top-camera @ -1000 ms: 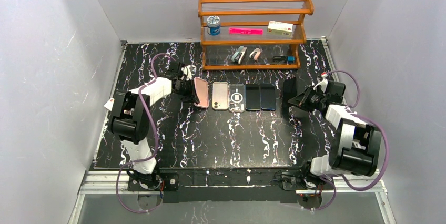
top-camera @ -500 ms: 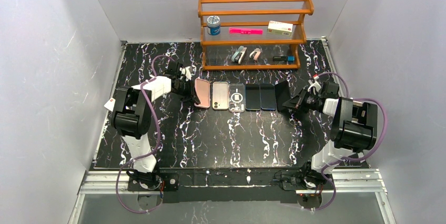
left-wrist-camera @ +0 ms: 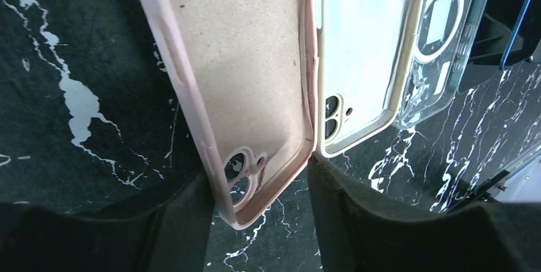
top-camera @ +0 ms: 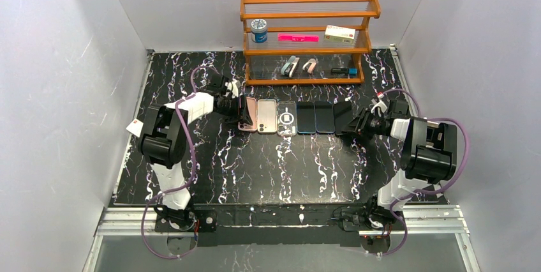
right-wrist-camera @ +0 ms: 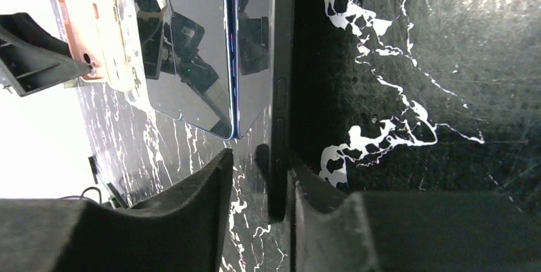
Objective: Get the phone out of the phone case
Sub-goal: Place the phone case at the center of the board.
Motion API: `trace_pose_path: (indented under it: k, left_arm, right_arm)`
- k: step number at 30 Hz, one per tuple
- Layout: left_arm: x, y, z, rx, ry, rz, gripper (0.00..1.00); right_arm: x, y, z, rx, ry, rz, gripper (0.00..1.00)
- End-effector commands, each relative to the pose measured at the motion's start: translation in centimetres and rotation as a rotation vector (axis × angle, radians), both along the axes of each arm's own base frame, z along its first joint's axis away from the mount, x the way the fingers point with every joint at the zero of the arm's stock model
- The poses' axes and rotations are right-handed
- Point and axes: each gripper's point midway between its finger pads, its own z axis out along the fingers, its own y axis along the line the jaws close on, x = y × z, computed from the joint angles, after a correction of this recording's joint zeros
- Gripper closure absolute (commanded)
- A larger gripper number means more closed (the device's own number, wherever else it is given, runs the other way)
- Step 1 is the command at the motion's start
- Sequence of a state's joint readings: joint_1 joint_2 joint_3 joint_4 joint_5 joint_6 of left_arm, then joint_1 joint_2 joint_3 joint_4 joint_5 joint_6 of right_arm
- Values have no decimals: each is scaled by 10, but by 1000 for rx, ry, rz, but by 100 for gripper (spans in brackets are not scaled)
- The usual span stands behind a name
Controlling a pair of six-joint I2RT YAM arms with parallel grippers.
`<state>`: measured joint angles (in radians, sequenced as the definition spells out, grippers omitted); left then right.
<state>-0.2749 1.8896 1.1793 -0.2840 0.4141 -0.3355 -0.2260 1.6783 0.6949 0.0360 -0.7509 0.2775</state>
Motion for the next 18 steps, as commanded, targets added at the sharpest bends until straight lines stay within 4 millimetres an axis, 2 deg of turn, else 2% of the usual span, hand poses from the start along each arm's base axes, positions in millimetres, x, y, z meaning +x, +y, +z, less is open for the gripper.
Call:
trace_pose_path:
  k: [1, 4, 7, 10, 13, 18]
  left_arm:
    - [-29, 21, -35, 159, 109, 15, 41]
    - [-26, 28, -35, 201, 94, 41, 30]
    - [-23, 39, -34, 258, 77, 72, 13]
    - [-22, 46, -34, 294, 72, 90, 2]
    - [-21, 51, -35, 323, 68, 101, 2]
    - [-19, 52, -34, 331, 58, 105, 2]
  right_arm:
    - [6, -7, 7, -78, -23, -14, 55]
    - [3, -11, 6, -116, -6, -33, 43]
    - [2, -17, 5, -161, 2, -55, 34]
    - [2, -21, 6, -195, 2, -73, 25]
    - [1, -25, 6, -231, 8, -91, 18]
    - [5, -35, 3, -330, 22, -134, 12]
